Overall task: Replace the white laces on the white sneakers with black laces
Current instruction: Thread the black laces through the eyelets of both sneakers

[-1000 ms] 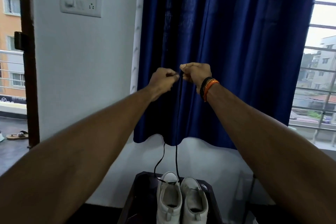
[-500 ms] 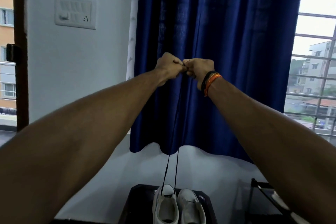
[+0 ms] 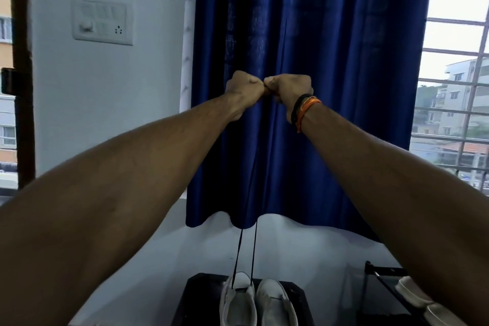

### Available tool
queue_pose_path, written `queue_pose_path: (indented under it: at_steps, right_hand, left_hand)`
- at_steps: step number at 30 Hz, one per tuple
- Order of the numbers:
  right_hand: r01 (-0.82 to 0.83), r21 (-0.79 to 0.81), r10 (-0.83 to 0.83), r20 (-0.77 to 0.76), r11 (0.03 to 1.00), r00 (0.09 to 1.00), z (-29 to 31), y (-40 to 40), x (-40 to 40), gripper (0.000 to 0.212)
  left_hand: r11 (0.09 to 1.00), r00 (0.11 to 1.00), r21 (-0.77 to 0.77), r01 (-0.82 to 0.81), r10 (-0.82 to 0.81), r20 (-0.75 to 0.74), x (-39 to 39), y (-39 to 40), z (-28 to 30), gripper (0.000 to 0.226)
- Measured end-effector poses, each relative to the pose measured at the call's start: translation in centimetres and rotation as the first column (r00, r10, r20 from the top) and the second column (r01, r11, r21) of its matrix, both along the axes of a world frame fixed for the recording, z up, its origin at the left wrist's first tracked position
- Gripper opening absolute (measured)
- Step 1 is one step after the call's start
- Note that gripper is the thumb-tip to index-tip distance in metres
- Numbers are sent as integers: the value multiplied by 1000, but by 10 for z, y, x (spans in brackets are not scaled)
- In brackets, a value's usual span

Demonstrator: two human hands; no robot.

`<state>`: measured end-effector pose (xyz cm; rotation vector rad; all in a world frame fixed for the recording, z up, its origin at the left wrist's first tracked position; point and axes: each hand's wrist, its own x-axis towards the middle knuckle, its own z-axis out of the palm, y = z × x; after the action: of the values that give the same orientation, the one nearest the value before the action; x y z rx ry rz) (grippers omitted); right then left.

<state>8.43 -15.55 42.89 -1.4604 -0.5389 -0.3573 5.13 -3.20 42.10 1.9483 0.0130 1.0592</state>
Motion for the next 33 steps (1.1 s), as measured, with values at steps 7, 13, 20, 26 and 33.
queue_pose_path:
  at_steps: [7,13,20,26,33]
  right_hand:
    - [-68,-30,69,25,997,997,3,6,7,6]
    - [-74,-8,74,17,997,997,-6,6,8,10]
    - [-59,26,58,61,998,996,-9,10,16,7]
    - [-88,18,87,9,996,996,-17,9,20,11]
    - [-12,-109,21,78,994,997,-19,9,21,12]
  left_hand:
    - [1000,1000,-9,14,-14,-20,-8,4,8,9]
    - [999,998,-9,34,-35,-48,-2,9,0,8]
    - [998,998,-33,49,-50,-34,4,12,3,11]
    - [995,996,-57,87,-88,-14,6,15,-6,6]
    - [996,996,12,90,-89,-20,4,20,-15,8]
